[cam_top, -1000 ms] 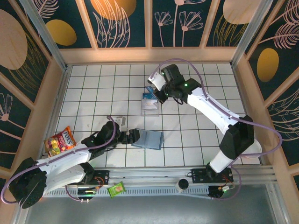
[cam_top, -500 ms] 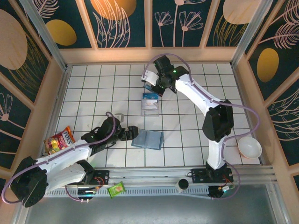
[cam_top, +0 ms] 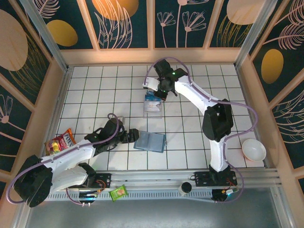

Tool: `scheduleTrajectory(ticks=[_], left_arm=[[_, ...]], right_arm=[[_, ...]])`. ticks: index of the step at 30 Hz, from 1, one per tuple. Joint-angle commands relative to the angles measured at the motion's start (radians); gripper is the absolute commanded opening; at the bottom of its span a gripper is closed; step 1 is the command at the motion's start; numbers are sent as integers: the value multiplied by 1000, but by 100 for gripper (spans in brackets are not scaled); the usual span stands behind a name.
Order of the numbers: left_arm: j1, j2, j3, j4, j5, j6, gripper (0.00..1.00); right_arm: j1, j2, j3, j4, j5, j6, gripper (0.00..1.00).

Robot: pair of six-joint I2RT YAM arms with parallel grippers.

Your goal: Take the credit cards out of the card holder

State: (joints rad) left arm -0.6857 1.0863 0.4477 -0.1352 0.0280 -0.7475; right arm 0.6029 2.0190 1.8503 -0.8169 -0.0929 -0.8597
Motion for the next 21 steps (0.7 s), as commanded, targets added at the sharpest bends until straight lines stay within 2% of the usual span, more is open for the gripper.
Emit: scheduleTrajectory(ticks=[1, 18, 20, 21], left_arm=[[8, 9, 26, -18, 16, 19, 99], [14, 23, 8, 10, 34, 13, 99], [13, 23, 5, 15, 41, 10, 99], [14, 21, 2, 17, 42, 8, 99]], right_arm=[[6, 29, 12, 26, 46, -57, 0], [37, 21, -75, 73, 48, -67, 0], [37, 17, -77, 113, 52, -49, 16], [38, 17, -73, 128, 49, -39, 19]])
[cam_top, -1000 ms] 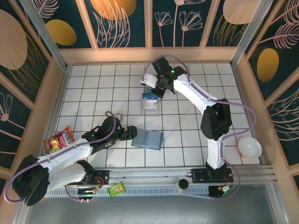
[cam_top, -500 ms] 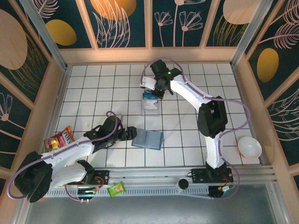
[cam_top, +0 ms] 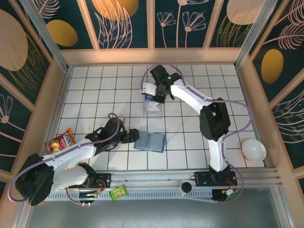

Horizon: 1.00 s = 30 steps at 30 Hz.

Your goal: Take the credit cards out of the card holder

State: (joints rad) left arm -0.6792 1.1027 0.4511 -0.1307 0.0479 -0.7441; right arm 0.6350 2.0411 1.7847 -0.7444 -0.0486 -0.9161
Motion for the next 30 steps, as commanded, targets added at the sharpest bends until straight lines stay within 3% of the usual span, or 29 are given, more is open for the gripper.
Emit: scheduleTrajectory(ticks=[1, 10, 16, 21, 24, 30], left_arm=[[8, 5, -2, 13, 21, 5, 99], [8, -40, -28, 24, 8, -13, 99], [9, -101, -59, 54, -66, -38, 99], [8, -170, -85, 54, -135, -75, 99], [8, -243, -121, 56, -148, -90, 99], [8, -387, -209, 58, -163, -124, 99]], right_arm=[[6, -5, -1, 66, 2, 24, 20], [0, -46, 30, 322, 14, 224, 27], [-1, -135, -12, 482, -57, 579, 32], [5, -260, -217, 600, -118, 975, 37], [18, -348, -394, 644, -158, 1137, 37], [170, -447, -623, 553, -34, 1202, 37]])
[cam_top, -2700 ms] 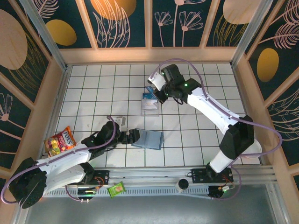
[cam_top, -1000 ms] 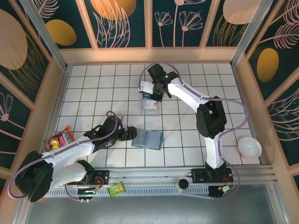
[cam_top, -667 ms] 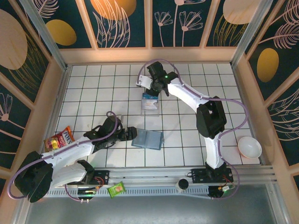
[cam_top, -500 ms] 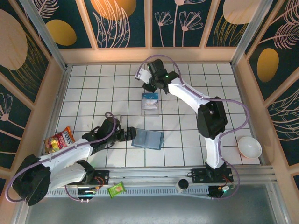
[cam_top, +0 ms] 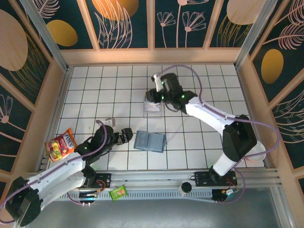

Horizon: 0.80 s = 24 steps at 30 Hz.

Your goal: Take the credit cards out of the card holder

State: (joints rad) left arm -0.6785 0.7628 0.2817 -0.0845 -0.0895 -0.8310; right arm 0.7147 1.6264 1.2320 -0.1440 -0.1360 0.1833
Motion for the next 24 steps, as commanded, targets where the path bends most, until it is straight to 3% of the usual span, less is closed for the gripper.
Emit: scheduleTrajectory(ticks=[1, 6, 12, 24], left_arm=[[7, -65, -56, 17, -24, -44, 99], [7, -127, -119, 51, -19, -76, 99], [7, -141, -127, 33, -18, -74, 99], [7, -140, -144, 54, 2, -75, 99]], right_arm=[[122, -37, -93, -66, 76, 105, 37], [282, -12, -180, -121, 148, 140, 36], [430, 112, -160, -167, 248, 139, 34], [476, 204, -95, -173, 323, 130, 34]])
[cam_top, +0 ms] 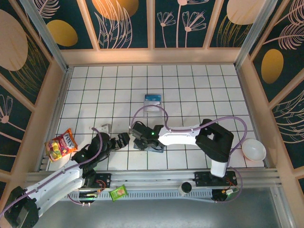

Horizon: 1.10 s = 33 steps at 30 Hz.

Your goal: Take the credit cards out of the card holder

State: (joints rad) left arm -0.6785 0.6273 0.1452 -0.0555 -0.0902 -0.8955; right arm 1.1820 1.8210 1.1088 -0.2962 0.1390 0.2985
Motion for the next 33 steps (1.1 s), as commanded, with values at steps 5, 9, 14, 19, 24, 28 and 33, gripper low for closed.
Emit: scheduleTrajectory(ticks=[5, 9, 14, 19, 24, 28, 33], left_arm=[[8, 6, -3, 28, 6, -3, 99], [7, 15, -1, 31, 10, 2, 99], [8, 21, -1, 34, 14, 3, 99], [7, 32, 0, 48, 44, 19, 99], [7, 91, 2, 91, 99, 34, 88], [7, 163, -3, 180, 173, 33, 70], [5, 261, -2, 285, 244, 26, 43]], right_arm=[[15, 20, 37, -30, 36, 13, 37], [19, 44, 24, -35, 26, 24, 38], [28, 71, 18, -51, 25, 25, 37], [30, 54, -7, -38, 18, 29, 22], [24, 24, -32, 13, 4, 10, 1], [12, -21, -78, 92, -35, 8, 0], [-16, -105, -170, 214, -117, 2, 0]])
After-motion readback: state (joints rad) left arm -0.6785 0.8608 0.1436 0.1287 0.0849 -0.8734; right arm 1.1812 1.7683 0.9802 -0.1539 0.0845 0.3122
